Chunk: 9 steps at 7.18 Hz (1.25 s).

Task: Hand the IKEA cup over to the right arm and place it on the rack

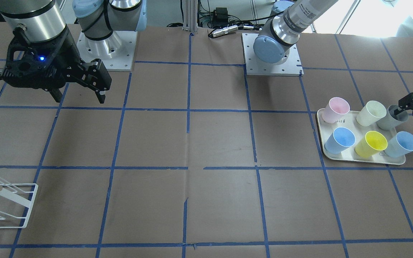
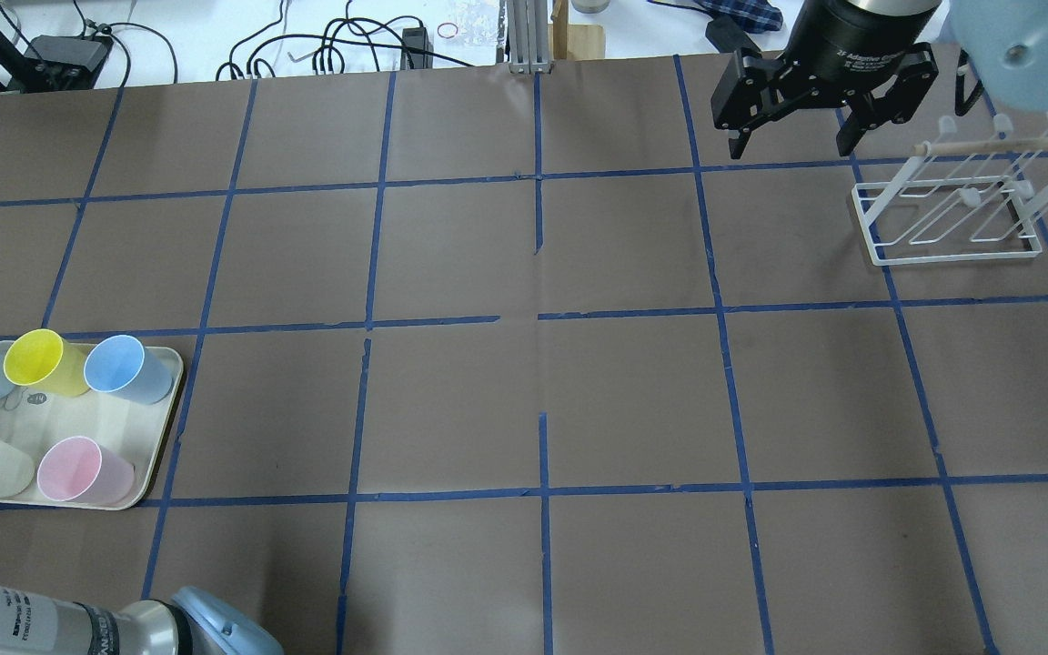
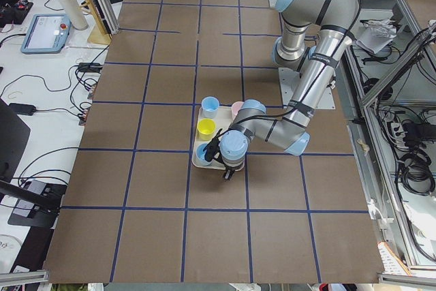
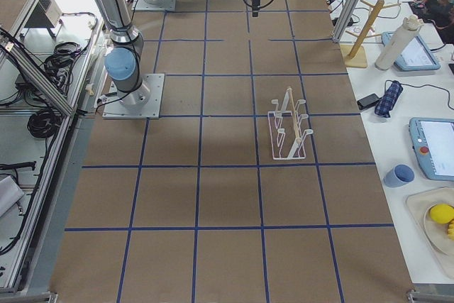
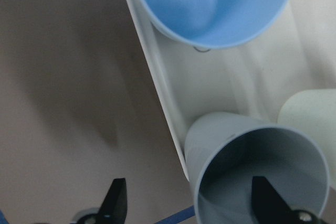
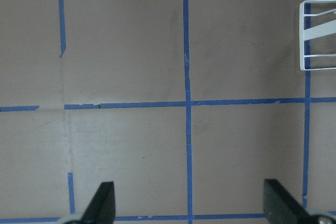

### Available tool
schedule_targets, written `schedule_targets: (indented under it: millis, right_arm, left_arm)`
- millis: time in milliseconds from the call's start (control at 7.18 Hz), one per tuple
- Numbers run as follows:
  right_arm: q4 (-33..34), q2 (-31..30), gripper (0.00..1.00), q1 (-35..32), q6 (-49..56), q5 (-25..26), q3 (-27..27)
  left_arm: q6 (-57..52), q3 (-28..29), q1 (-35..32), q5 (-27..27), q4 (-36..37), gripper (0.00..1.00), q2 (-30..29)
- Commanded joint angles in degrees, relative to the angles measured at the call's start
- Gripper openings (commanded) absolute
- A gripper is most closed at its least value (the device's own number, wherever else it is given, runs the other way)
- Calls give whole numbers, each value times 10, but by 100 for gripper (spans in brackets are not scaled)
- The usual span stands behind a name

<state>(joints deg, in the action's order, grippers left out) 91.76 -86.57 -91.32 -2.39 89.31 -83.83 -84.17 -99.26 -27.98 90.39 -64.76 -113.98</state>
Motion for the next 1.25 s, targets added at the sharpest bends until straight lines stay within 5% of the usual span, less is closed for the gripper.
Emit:
schedule_targets:
  millis: [0, 557, 1115]
  right_arm:
    - [0, 0, 100, 0, 0, 0, 0]
    - [1, 0, 100, 0, -1, 0, 0]
    - [2, 0, 100, 2, 1, -1, 2]
  left_arm:
    - [0, -1, -3, 3, 0, 0, 2]
    - [-1, 16, -13, 1, -11, 0, 38]
    - [47, 160, -75, -2, -245, 0, 93]
